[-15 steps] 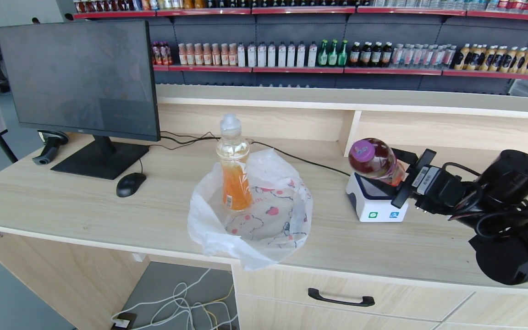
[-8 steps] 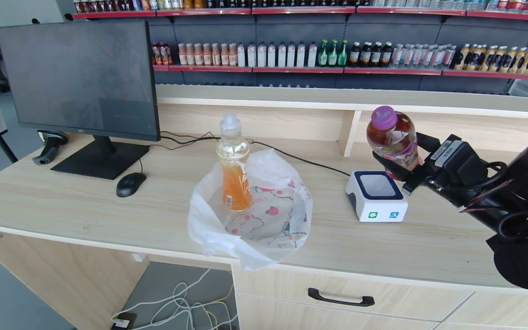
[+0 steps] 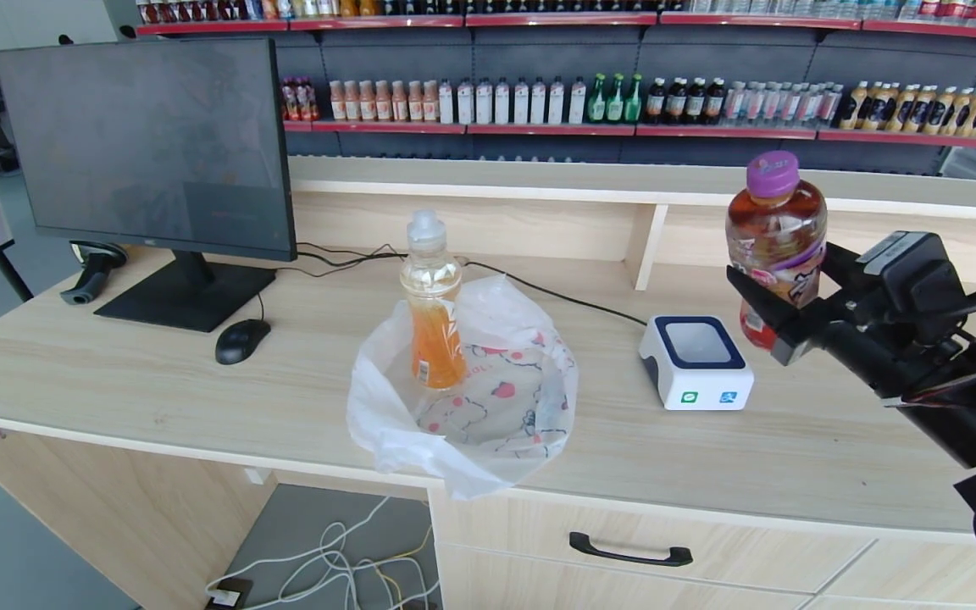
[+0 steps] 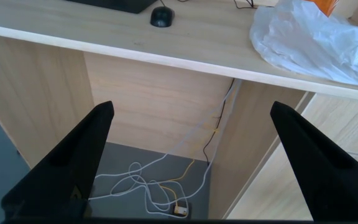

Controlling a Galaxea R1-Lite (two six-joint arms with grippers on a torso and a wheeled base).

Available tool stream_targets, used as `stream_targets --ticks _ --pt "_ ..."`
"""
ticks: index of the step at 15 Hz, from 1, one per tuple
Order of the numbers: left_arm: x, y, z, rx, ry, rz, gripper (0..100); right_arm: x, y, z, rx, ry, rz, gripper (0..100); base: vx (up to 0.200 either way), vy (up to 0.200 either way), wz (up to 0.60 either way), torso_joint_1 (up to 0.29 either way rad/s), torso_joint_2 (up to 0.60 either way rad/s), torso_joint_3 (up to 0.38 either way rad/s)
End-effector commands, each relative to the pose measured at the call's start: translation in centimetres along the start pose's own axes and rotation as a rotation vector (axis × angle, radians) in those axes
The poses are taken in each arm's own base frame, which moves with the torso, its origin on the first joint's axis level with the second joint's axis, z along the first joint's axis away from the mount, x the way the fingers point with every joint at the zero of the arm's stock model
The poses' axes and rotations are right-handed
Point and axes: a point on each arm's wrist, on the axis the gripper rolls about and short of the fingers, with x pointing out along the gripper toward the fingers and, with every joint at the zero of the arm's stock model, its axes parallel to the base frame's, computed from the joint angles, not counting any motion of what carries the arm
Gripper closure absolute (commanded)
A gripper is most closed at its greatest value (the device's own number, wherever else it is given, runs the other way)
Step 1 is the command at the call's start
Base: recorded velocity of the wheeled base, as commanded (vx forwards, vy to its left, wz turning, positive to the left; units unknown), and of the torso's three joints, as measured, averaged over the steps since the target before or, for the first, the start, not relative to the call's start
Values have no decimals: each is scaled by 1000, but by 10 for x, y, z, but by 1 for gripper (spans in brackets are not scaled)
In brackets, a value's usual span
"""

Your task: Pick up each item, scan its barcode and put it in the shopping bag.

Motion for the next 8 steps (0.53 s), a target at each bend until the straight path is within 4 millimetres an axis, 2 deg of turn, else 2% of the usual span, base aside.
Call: stream_targets --ticks 1,5,8 --pt "0 0 0 -1 -1 0 0 -3 -1 5 38 -8 -12 100 0 0 0 0 0 0" --pt "0 0 0 -2 -1 0 0 -4 -2 6 164 24 -80 100 0 0 0 0 0 0" --pt "0 0 0 -2 1 1 0 -3 -1 13 334 69 -249 100 0 0 0 0 0 0"
